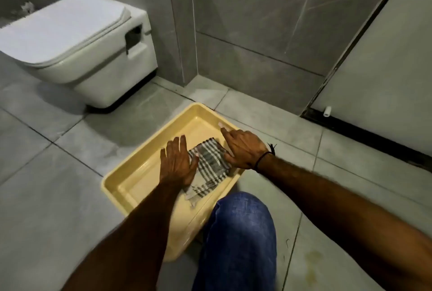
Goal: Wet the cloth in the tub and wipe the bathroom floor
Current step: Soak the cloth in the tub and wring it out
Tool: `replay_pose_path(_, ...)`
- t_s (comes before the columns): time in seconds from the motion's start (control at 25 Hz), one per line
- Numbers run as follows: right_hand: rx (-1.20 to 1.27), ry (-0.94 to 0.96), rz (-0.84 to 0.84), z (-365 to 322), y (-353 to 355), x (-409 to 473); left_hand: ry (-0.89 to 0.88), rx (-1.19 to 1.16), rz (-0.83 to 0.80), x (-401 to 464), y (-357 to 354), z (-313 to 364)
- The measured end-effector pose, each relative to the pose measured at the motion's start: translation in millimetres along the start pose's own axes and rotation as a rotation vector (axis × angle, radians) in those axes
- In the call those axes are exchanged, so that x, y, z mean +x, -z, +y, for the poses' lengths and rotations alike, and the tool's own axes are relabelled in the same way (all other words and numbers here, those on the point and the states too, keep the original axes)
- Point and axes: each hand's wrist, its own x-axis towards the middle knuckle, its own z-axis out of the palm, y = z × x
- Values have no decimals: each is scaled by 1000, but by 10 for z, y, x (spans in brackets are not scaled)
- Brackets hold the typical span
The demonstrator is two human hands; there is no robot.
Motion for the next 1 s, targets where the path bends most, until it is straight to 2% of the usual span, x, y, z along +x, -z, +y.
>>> replay_pose_path(0.12, 219, -170, -126, -114, -344, 196, 48, 211, 59, 51, -189, -124)
replay_pose_path(0.2, 407, -289, -175, -256, -481, 255, 103, 225, -5, 75, -172, -155)
replay_pose_path(0.36, 752, -480, -207, -364, -558, 333, 333, -137, -145, 290, 25, -77)
replay_pose_path(0.48, 1005, -508, -203, -284, -334, 283, 364, -506, -228, 266, 254, 6)
replay_pose_path(0.56, 1184, -553, -116, -205, -65, 121, 338, -663, -216, 195, 466, 159)
replay_pose_path(0.72, 1429, -678, 63, 44, 452, -484, 199, -823, -125, 100, 1011, 759)
replay_pose_path(0.88, 1589, -694, 134, 473, 893, -1351, 4, -814, -168, -132, 1463, 1662)
replay_pose_path(1.0, 1889, -630, 204, 762, 1112, -2002, -162, -871, -273, -489, 1565, 2458)
